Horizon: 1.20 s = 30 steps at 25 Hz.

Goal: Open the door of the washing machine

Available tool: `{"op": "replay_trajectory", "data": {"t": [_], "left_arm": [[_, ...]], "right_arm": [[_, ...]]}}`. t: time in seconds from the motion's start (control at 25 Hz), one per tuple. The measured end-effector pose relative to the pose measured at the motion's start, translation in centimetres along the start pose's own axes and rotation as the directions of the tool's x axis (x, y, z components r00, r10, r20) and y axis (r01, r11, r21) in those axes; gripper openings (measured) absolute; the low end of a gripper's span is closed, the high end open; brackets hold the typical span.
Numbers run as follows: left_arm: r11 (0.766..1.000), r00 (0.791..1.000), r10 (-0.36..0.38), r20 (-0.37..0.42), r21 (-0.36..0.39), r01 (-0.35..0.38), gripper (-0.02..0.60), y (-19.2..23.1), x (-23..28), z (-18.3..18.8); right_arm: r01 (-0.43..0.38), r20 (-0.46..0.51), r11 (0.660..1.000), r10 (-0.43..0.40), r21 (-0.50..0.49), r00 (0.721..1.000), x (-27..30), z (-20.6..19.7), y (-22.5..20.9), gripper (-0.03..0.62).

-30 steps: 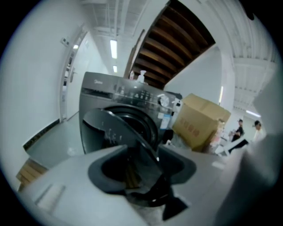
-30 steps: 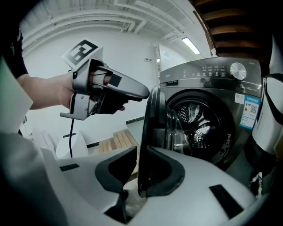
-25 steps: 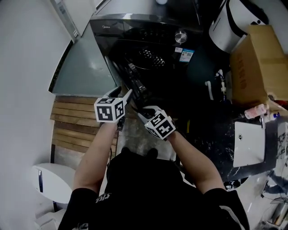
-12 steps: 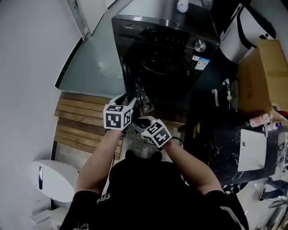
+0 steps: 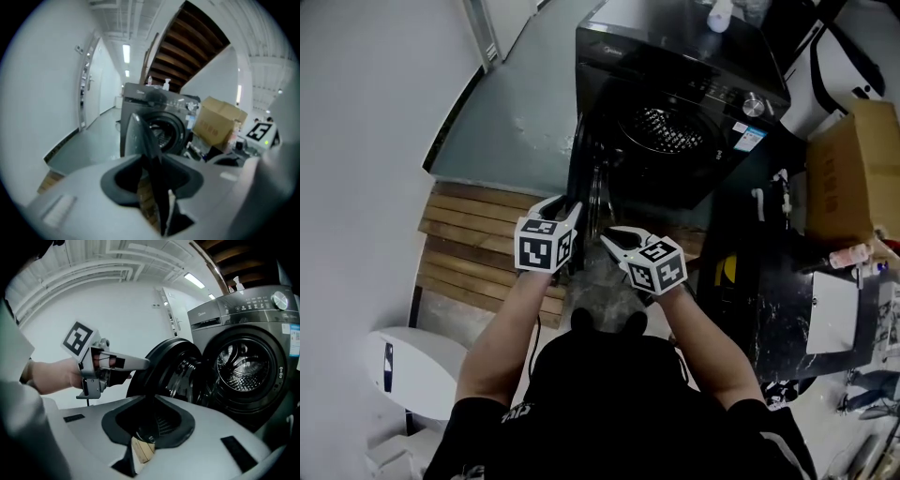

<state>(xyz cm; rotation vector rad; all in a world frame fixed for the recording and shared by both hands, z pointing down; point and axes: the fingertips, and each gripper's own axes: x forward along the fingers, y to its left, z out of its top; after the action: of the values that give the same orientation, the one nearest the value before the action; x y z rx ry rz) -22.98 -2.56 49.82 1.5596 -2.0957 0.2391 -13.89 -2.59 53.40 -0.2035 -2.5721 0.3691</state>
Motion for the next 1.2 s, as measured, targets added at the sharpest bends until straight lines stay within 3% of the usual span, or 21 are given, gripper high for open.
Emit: {"op": "replay_trajectory", "data": {"t": [0.28,0.84,1.2], "left_arm": [[1.000,1.000,0.014,0.021,-0.007,-0.014,0.132,4.8,-1.8,-0.4],[0.990,0.992,0.117,0.049,-0.089,-0.113,0.135,11.9,-3.6,-0.4],[0.976,0.982,0.182,0.049,-0.127,-0.175,0.136,13.3,-4.3,-0.2]], "right_arm": [[0.078,0.092,0.996,-0.081,0.039,0.992,-0.7,3.1,-0.2,0.044],[0.138,0.095,0.990,-0.141,0.033,0.986,-2.8,4.5,-1.3,0.043],[0.172,0.119,0.981,-0.181,0.085,0.976,-5.7,3.6,-3.2,0.043]]}}
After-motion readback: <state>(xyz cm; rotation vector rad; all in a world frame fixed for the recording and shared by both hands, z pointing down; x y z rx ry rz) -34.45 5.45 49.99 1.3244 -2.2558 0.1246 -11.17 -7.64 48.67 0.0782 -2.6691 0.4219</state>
